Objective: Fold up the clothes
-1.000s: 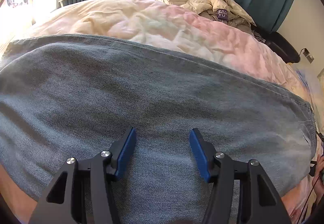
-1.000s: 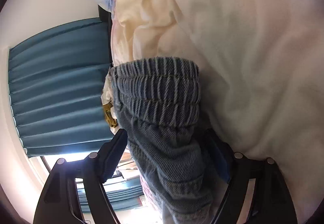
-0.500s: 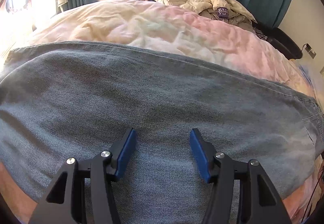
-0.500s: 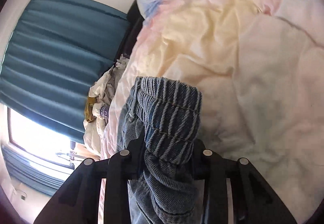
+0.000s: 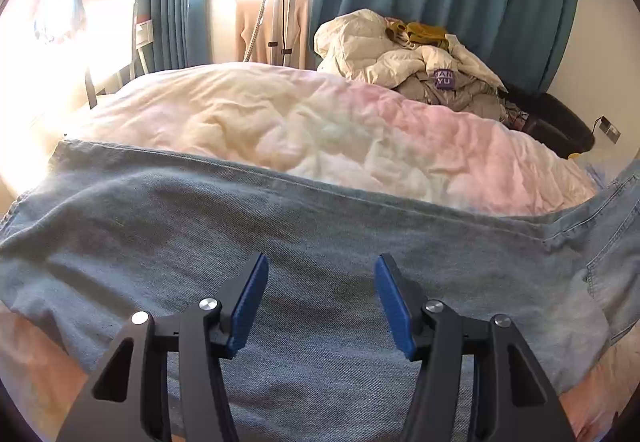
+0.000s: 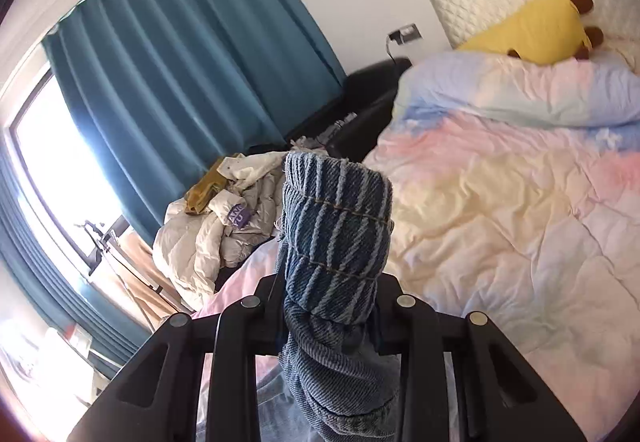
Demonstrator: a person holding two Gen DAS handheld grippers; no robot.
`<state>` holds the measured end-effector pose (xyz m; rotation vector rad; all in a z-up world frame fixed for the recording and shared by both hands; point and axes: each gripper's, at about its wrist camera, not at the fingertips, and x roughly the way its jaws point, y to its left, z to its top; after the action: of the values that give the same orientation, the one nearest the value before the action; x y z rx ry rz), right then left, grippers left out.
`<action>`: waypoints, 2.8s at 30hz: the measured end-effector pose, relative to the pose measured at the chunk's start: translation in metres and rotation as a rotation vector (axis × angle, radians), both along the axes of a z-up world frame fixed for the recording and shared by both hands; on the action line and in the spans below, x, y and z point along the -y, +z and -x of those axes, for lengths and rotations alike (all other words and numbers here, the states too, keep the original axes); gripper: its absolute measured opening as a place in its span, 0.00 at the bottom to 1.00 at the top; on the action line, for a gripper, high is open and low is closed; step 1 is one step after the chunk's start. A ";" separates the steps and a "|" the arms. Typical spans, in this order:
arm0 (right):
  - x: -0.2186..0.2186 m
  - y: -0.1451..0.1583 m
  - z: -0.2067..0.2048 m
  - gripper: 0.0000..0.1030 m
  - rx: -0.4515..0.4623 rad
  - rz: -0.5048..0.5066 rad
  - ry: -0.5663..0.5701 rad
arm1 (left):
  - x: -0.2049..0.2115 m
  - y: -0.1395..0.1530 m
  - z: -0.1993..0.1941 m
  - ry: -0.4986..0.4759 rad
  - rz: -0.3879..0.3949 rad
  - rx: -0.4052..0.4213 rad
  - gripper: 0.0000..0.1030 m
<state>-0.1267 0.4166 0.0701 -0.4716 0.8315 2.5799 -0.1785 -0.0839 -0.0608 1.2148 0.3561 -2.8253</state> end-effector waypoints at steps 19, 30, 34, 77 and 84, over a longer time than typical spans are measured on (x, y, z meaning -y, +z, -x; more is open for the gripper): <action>0.306 -0.029 0.028 0.28 0.024 -0.556 0.265 | 0.079 0.025 -0.022 0.185 -0.124 -0.077 0.55; 0.420 -0.163 0.022 0.28 0.182 -0.780 0.540 | 0.096 0.036 -0.027 0.190 -0.137 -0.170 0.55; 0.420 -0.166 0.024 0.29 0.180 -0.776 0.563 | 0.094 0.036 -0.025 0.157 -0.178 -0.188 0.55; 0.146 -0.188 0.034 0.69 0.445 0.126 0.566 | -0.004 -0.062 0.023 -0.106 -0.504 0.104 0.58; 0.147 -0.187 0.030 0.70 0.453 0.098 0.571 | -0.006 -0.056 0.024 -0.083 -0.496 0.046 0.32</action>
<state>-0.1569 0.2694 -0.1167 -1.4384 0.7344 2.7374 -0.2029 -0.0783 -0.1173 1.3891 1.0764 -2.8633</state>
